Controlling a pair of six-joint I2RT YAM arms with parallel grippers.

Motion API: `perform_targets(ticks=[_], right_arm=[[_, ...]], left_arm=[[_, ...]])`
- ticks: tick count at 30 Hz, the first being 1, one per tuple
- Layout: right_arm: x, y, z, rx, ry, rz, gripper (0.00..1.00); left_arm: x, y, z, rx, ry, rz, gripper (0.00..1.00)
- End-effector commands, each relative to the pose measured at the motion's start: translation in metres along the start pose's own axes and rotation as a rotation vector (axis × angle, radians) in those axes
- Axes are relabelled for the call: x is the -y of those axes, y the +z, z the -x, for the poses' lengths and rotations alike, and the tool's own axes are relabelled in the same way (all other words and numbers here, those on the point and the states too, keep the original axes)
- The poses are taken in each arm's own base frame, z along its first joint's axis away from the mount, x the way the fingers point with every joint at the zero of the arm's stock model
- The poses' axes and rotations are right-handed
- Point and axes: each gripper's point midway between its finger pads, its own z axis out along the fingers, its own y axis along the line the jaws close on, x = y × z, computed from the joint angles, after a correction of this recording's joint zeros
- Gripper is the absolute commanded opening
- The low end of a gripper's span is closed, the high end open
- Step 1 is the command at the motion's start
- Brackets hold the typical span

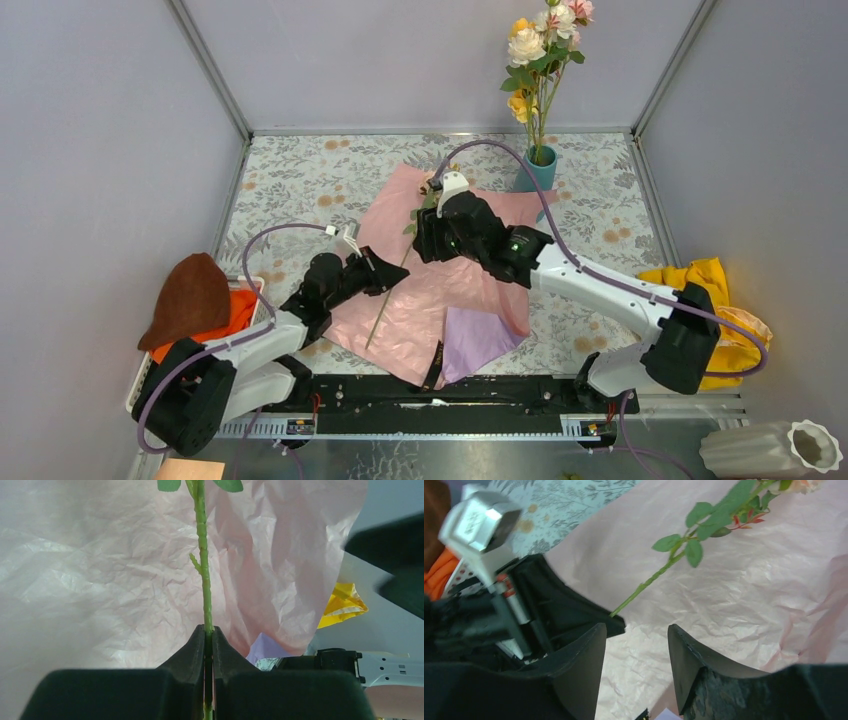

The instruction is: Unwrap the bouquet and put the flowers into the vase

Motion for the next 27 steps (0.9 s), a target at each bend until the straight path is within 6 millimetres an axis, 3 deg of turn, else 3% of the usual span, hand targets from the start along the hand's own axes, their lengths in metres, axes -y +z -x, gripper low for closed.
perform_targets(ticks=[1,15,22,25,27], right_arm=[[0.013,0.024,0.005,0.004,0.143,-0.004,0.54],[0.008,0.069,-0.004,-0.008,0.282,0.115,0.55],[0.002,0.091,-0.02,-0.064,0.32,0.167,0.52],[0.002,0.102,-0.031,-0.086,0.314,0.172,0.46],[0.004,0.106,-0.034,-0.091,0.309,0.17,0.34]], left_arm=[[0.004,-0.005,0.0,0.003,0.044,-0.012,0.0],[0.015,-0.013,0.003,0.031,0.045,-0.03,0.0],[0.025,-0.014,0.002,0.028,0.044,-0.064,0.0],[0.027,-0.015,0.003,0.031,0.044,-0.067,0.0],[0.029,-0.016,0.002,0.029,0.043,-0.069,0.0]])
